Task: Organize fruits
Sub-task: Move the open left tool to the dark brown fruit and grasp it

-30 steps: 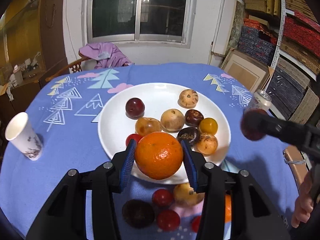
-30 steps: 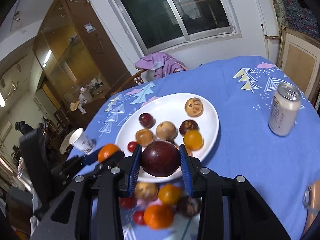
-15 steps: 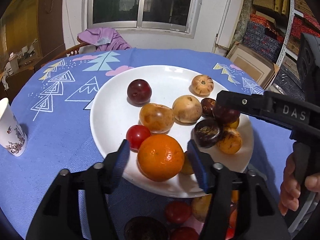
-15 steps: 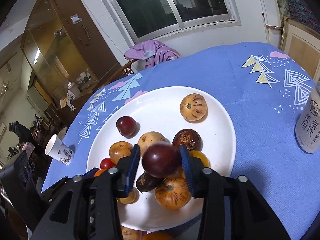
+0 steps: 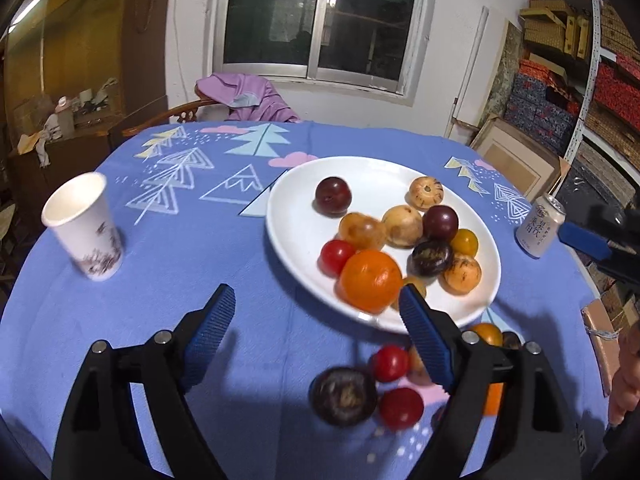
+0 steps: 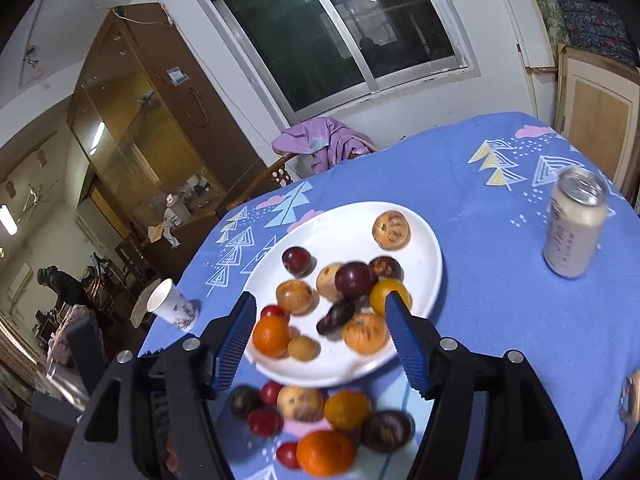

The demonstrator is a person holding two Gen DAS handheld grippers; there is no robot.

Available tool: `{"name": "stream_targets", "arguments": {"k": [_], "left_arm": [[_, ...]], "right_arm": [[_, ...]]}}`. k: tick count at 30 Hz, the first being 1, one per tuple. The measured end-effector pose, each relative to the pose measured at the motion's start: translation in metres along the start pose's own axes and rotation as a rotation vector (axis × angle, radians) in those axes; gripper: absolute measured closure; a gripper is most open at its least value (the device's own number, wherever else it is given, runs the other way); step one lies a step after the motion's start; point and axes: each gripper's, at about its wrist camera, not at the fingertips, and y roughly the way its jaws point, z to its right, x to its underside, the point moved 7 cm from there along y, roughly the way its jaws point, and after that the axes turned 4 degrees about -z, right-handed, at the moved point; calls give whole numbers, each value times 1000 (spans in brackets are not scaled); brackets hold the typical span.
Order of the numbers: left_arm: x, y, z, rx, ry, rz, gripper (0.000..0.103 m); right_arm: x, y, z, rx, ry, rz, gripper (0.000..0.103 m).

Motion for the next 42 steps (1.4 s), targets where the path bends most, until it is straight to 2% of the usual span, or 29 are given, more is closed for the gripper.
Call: {"name": "stream_targets", "arguments": {"k": [1, 3, 8, 15, 22, 24, 26, 27, 30, 32, 36, 42], "left_arm": [[7, -5, -3, -5, -6, -3, 17], [21, -10, -7, -20, -4, -10, 14], [43, -12, -10, -48, 7, -36, 14], [50, 2, -2, -61, 54, -73, 14], [51, 14, -2, -79, 70, -108, 14], [53, 22, -6, -69, 51, -145, 7], [53, 24, -12, -38, 35, -163, 6], [51, 22, -16, -54, 37, -158, 6], [47, 10, -34, -166, 42, -119, 6], [45, 5, -43, -193, 33, -107, 6], [44, 1, -44, -166, 17, -90, 7], [57, 1, -16, -165, 134, -90, 7]], "right_arm": [[6, -7, 5, 10, 6, 9, 27], [18, -16, 18, 25, 32, 16, 26], [41, -28, 43, 12, 116, -3, 25], [40, -29, 54, -23, 175, -7, 24], [42, -25, 47, -23, 154, -22, 24], [42, -24, 46, -23, 152, -25, 24], [42, -25, 46, -24, 153, -25, 24], [42, -25, 47, -24, 155, -23, 24], [41, -27, 49, -28, 164, -18, 24], [41, -29, 50, -32, 166, -15, 24], [40, -30, 47, -36, 153, -11, 24], [41, -31, 43, -34, 128, -11, 24]]}}
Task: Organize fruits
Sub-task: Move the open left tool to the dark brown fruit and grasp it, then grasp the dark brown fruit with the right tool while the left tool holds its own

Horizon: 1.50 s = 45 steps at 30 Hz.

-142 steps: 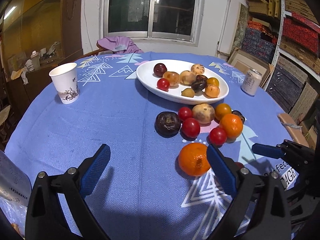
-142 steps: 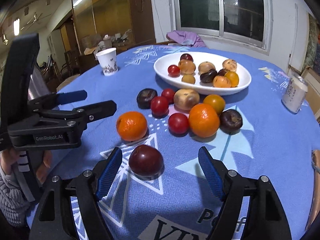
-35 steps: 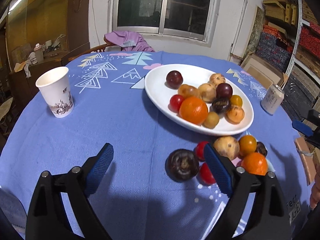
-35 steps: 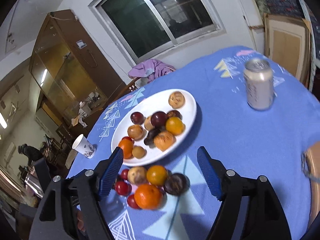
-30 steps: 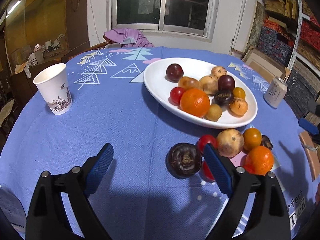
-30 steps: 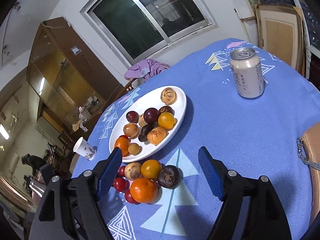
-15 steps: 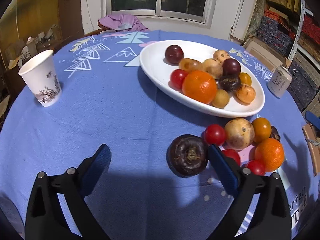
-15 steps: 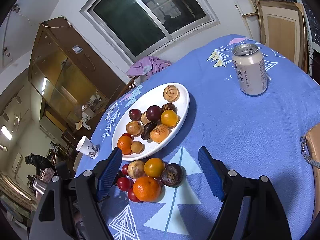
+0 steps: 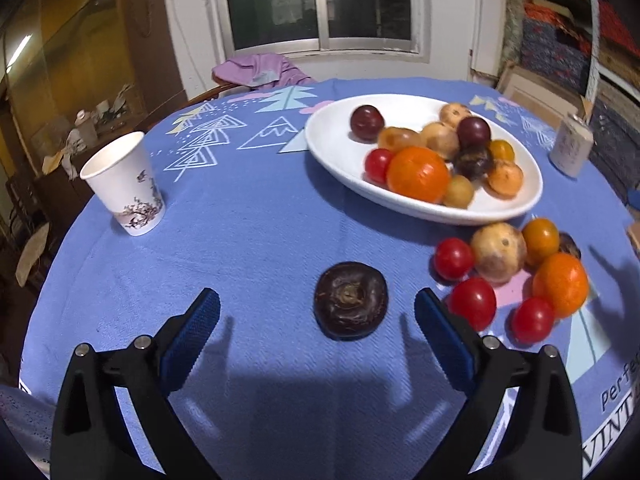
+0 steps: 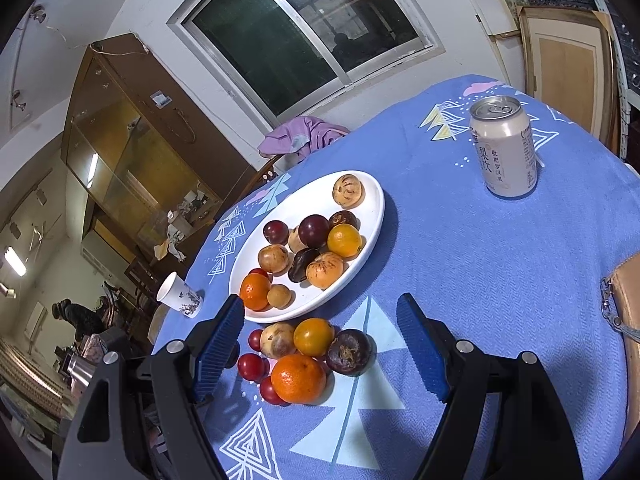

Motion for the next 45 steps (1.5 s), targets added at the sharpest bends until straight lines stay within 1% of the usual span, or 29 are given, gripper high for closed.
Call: {"name": "stream_targets", "arguments": {"k": [3, 5, 6, 7, 8, 11, 17, 18, 19, 21, 22, 24, 26, 28, 30, 32, 36, 39, 41, 43, 45], "left_arm": [[1, -3, -2, 16, -19, 12, 8], [2, 1, -7, 29, -46, -5, 30], [2, 4, -8, 51, -58, -17, 33], [2, 5, -8, 73, -73, -22, 34], [2, 6, -8, 76, -76, -22, 35], [1, 5, -1, 54, -45, -15, 37], [1, 12, 8, 81, -24, -49, 37], [2, 14, 8, 82, -26, -57, 40], [2, 16, 6, 82, -34, -67, 52], [3, 19, 5, 100, -49, -81, 57], [3, 20, 4, 104, -55, -83, 62], [3, 18, 0, 96, -67, -75, 62], [0, 14, -7, 67, -83, -52, 62], [-3, 10, -17, 42, -106, -27, 62], [-4, 10, -22, 38, -119, -26, 62], [-3, 13, -22, 46, -123, -37, 62], [-2, 14, -22, 52, -120, -45, 62], [-1, 18, -21, 58, -119, -59, 62], [0, 19, -21, 60, -119, -60, 62], [0, 19, -20, 58, -117, -60, 62], [-1, 19, -20, 58, -115, -60, 62]], "right_arm": [[0, 0, -1, 0, 0, -2, 24], [1, 1, -1, 2, -1, -4, 24], [1, 2, -2, 3, -3, -7, 24], [2, 2, -2, 5, -6, -8, 24], [2, 3, -3, 6, -8, -11, 24], [4, 4, -4, 8, -15, -13, 24], [6, 8, -7, 14, -28, -24, 24], [6, 9, -7, 15, -31, -27, 24], [7, 9, -7, 16, -33, -29, 24], [8, 10, -7, 18, -39, -33, 24], [8, 10, -8, 19, -41, -35, 24], [9, 11, -8, 22, -46, -41, 24], [11, 13, -10, 27, -59, -57, 24], [18, 20, -15, 30, -100, -89, 24], [28, 29, -24, 26, -155, -138, 24], [40, 39, -33, -13, -178, -203, 24], [57, 48, -41, -104, -136, -286, 24], [61, 48, -41, -136, -107, -313, 25], [64, 50, -38, -142, -81, -328, 25], [67, 55, -34, -125, -63, -346, 26], [64, 55, -27, -108, -37, -328, 30]]}}
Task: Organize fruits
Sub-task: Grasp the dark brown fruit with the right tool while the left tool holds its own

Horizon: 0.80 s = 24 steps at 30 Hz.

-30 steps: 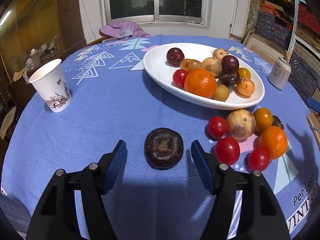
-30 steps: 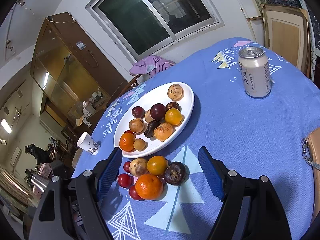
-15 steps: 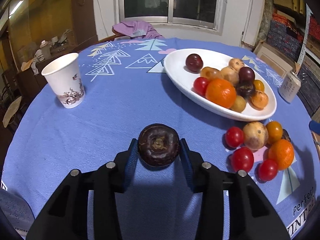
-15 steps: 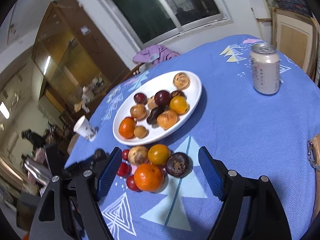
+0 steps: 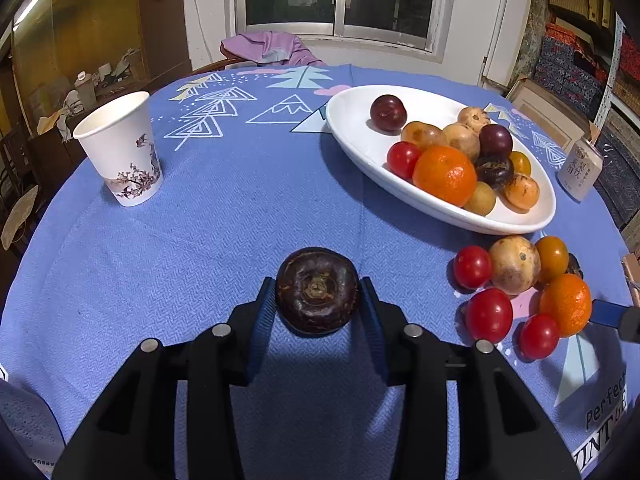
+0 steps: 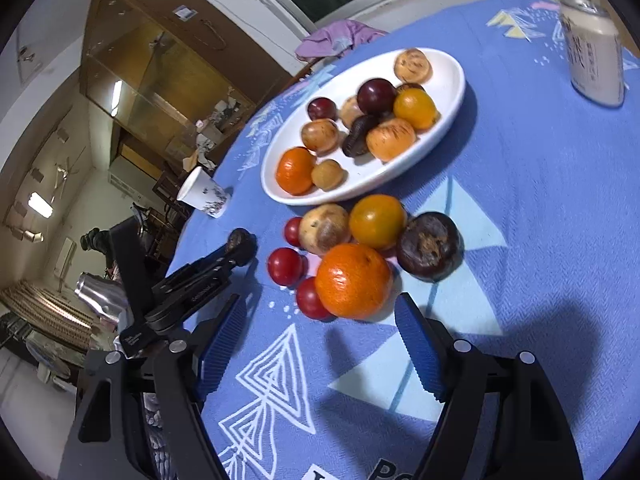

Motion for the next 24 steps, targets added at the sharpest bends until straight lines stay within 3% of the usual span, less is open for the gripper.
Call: {"name": "stream_targets", "arguments": {"k": [2, 4, 11, 20, 24], "left_arm": [[0, 0, 0, -1, 1, 1, 62], [1, 1, 1, -2, 3, -4, 62], [1, 1, 3, -2, 9, -9, 62], [1, 5, 4, 3, 0, -19, 62], [1, 5, 5, 4, -1, -18, 62]], "right_arm": [[-10, -15, 8, 57, -6, 73, 30], [-18, -24, 17, 202, -49, 133, 30], [-22, -6, 28, 436, -174, 106, 34], [-34, 12, 28, 498, -244, 93, 36], [-35, -5, 44, 487, -209, 89, 44]]}}
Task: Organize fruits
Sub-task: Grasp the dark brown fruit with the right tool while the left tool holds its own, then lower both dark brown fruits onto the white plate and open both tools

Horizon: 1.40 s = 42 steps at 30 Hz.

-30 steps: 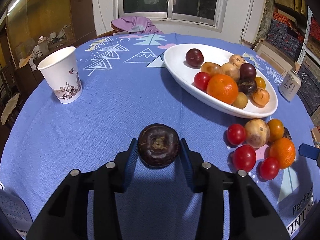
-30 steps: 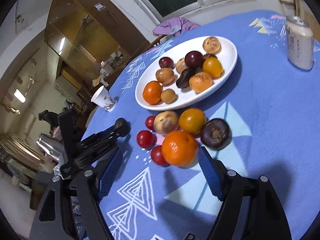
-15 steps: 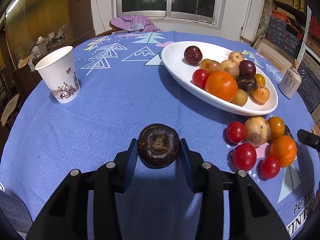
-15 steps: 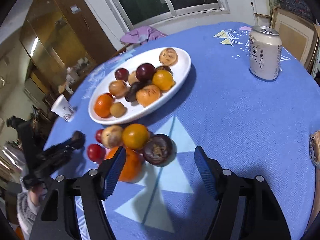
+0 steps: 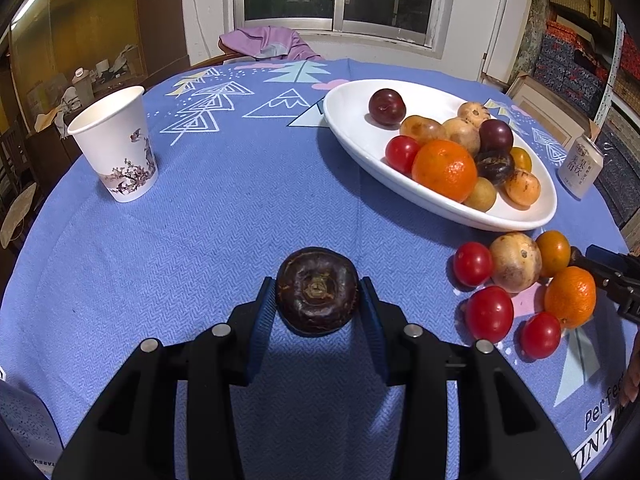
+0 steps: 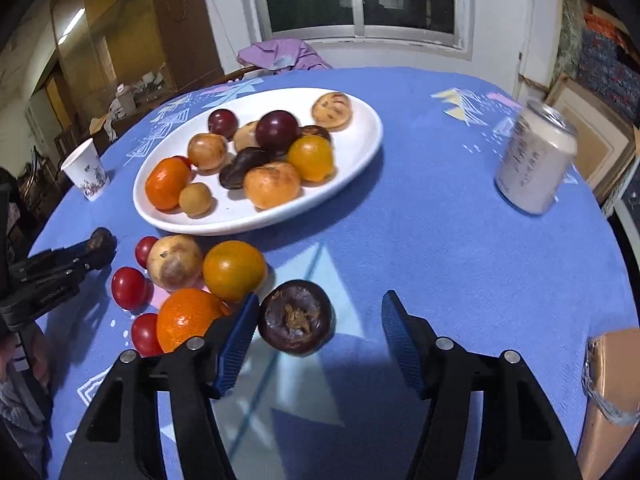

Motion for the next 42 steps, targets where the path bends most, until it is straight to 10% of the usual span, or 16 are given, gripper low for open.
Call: {"name": "stream_targets", "arguments": {"k": [27, 42], "left_arm": [[-10, -23, 3, 71, -24, 101, 62], [-104, -32, 58, 143, -22, 178, 62]], "right_arm": [[1, -12, -10, -1, -24, 87, 62], [-75, -5, -41, -137, 52, 129, 62]]}}
